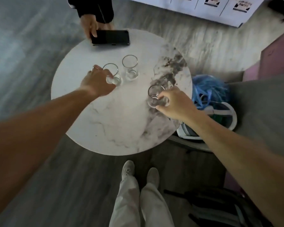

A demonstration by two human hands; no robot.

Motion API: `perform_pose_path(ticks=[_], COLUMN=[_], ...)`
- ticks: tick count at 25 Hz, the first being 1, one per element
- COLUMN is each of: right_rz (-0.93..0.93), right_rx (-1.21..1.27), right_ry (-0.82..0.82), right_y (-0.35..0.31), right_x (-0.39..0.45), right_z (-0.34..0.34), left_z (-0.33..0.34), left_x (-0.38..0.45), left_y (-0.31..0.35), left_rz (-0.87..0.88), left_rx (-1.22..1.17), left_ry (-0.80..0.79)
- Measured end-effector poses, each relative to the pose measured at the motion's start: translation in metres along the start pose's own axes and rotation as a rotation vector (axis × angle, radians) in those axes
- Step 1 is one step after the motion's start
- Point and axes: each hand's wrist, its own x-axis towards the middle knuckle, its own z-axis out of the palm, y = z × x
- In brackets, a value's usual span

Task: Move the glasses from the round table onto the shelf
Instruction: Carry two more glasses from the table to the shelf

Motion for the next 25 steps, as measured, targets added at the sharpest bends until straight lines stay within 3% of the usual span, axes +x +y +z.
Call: perform_pose_path(ticks=[8,13,19,25], right_rz=[-0.047,0.012,0.117,0.320], right_rx=[0.029,0.056,0.138,0.109], right_ry=[0.184,0.279,0.487,0.787], right_y=[-0.014,-0.042,-0.074,-0.061], right_x=[0.012,0.004,-0.057,-0.190], right_z=[0.010,-0.045,-0.152,-0.230], left_z=[0.006,-0.058,-0.171,-0.234], left_x=[0.012,0.001,-0.012,-0.083], left_y=[-0.012,0.003,0.088,0.229], left_rz=[0.183,0.487,0.912,1.261], left_rx=[-0.103,-0.167,-0.219,-0.240], left_ry=[0.087,0.088,0.192,0.209])
